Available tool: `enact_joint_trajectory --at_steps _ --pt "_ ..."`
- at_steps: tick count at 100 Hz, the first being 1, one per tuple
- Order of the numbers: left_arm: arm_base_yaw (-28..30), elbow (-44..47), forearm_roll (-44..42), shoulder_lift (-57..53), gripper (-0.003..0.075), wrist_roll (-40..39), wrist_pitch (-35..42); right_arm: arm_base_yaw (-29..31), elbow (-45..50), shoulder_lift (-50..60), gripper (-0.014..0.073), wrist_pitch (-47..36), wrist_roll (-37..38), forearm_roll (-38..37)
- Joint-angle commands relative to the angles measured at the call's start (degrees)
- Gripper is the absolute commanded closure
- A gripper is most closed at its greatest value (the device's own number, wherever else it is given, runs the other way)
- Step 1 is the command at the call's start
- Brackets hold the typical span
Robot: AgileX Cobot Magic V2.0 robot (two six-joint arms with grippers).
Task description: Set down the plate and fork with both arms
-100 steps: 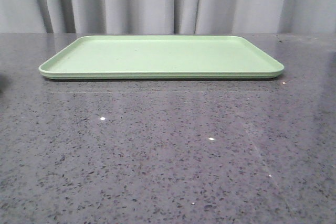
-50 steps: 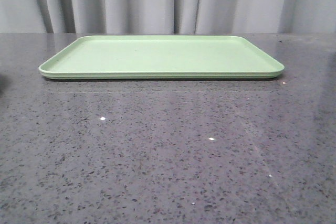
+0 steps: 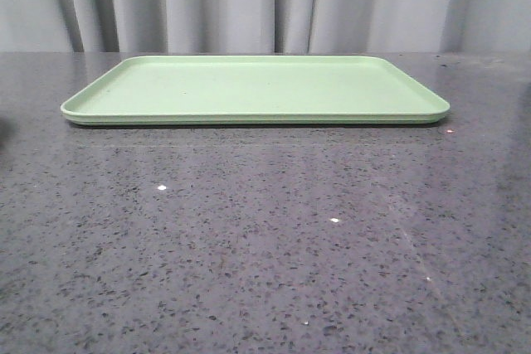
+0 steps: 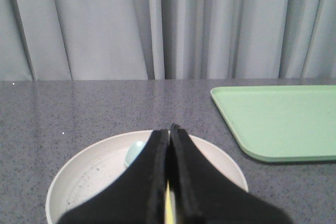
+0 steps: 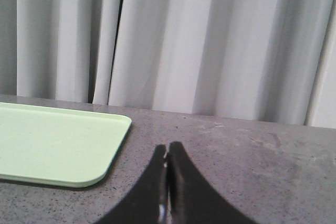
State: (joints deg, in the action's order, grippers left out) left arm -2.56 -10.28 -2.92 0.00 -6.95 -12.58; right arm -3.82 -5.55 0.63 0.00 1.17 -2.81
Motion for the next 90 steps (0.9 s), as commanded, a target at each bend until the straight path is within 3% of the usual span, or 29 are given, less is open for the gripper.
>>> enact_joint_trajectory --at_steps 1,23,53,66,90 --pt "0.0 -7.5 0.7 2.7 0.0741 -0.4 -1.7 0.3 -7.4 -2.5 0.0713 4.4 -0.2 0.7" --pt "0.0 -21.9 0.7 13.2 0.0741 -0.4 -19.3 0.3 -21.7 -13.6 0.0713 21.4 -0.2 1.0" --pt "0.0 -37.5 3.4 26.6 0.0741 -0.4 -35.0 0.3 -34.0 -27.6 0.0713 38.2 -0.2 6.6" --pt "0.0 -40.1 5.3 29.9 0.0741 -0.4 -39.6 0.3 -35.1 -31.0 0.0713 40.0 -0.2 9.1" --pt "0.0 -40.0 5.3 30.8 0.0741 -0.4 -41.0 0.3 -35.0 -32.1 0.0713 40.4 -0.2 9.2"
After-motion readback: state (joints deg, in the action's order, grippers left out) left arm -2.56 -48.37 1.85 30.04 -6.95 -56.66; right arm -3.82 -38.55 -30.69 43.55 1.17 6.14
